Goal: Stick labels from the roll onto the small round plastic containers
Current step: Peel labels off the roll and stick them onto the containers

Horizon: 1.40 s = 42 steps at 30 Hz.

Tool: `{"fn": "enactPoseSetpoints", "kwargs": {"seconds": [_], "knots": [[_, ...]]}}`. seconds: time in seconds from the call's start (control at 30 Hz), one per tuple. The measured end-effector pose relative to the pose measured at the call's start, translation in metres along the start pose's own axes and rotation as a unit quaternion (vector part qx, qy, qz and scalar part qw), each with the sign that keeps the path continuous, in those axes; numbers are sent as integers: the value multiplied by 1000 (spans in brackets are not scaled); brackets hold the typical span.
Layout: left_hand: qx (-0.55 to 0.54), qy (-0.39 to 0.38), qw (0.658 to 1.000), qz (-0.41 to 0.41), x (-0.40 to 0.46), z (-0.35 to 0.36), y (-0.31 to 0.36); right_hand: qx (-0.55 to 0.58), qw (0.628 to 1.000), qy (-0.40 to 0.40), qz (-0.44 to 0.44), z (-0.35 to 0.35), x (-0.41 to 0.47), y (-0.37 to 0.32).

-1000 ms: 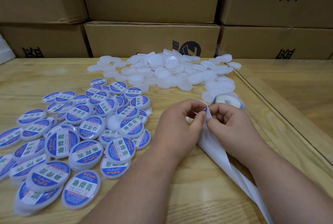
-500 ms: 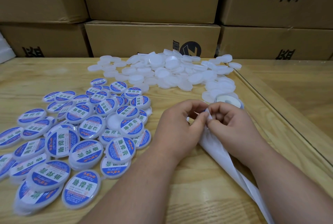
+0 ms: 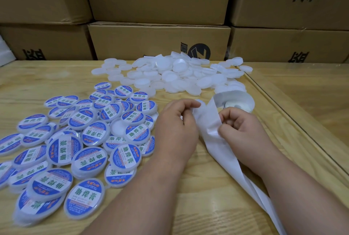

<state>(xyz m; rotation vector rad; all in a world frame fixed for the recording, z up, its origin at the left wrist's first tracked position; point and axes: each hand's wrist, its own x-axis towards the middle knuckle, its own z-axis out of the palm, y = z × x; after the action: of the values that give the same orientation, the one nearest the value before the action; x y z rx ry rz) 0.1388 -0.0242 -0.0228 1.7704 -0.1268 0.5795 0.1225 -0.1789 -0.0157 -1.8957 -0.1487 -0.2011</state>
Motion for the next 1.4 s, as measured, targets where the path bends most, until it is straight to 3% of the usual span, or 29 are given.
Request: {"fn": "enactPoseSetpoints", "kwargs": {"seconds": [0.2, 0.37, 0.53, 0.9, 1.07, 1.4], "knots": [[-39, 53, 997, -28, 4, -4, 0, 11, 1000, 14, 3, 0, 0, -1], [-71, 5, 996, -52, -1, -1, 5, 72, 995, 57, -31, 5, 2, 2], [-94, -35, 994, -52, -3, -2, 6, 62, 990, 89, -89, 7, 1, -1], [-156, -66, 983, -67, -3, -3, 9, 20, 989, 99, -106, 8, -1, -6], [-185, -92, 978, -31, -4, -5, 11, 40, 988, 112, -100, 8, 1, -5], [-162, -44, 985, -34, -4, -1, 9, 69, 984, 145, -77, 5, 2, -6]]}}
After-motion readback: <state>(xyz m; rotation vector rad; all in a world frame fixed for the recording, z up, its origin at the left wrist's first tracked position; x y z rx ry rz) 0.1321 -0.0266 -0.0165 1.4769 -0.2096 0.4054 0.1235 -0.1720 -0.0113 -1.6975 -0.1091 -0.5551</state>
